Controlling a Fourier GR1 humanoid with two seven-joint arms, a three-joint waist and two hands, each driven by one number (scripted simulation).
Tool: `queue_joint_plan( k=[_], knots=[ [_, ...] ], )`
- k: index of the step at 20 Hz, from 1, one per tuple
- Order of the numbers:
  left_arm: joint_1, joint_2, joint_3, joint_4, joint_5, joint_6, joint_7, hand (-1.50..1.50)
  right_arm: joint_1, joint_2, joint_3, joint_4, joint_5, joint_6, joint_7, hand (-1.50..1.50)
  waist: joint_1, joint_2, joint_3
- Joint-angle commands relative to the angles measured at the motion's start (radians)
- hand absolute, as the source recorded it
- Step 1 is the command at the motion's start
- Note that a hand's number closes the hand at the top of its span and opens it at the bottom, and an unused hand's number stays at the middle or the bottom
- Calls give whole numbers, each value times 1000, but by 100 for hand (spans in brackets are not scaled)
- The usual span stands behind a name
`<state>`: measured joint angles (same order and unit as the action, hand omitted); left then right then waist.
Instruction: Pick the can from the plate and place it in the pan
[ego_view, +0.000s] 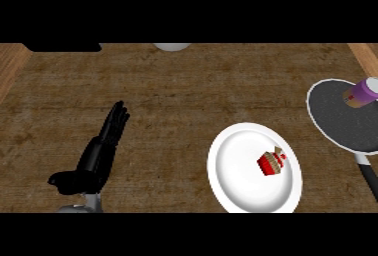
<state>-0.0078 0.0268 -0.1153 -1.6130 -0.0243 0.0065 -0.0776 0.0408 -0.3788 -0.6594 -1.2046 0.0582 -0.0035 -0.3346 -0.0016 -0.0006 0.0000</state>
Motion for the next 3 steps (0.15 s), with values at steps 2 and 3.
queue_joint_plan(
  k=[2, 3],
  knots=[
    [-7, 4, 13, 24, 7, -21, -17, 0, 1, -40, 8, 14, 42, -38, -18, -150, 1, 0, 0],
    [15, -9, -9, -16, -13, 2, 11, 0, 38, 46, 51, -109, 66, -92, 25, -150, 0, 0, 0]
  ],
)
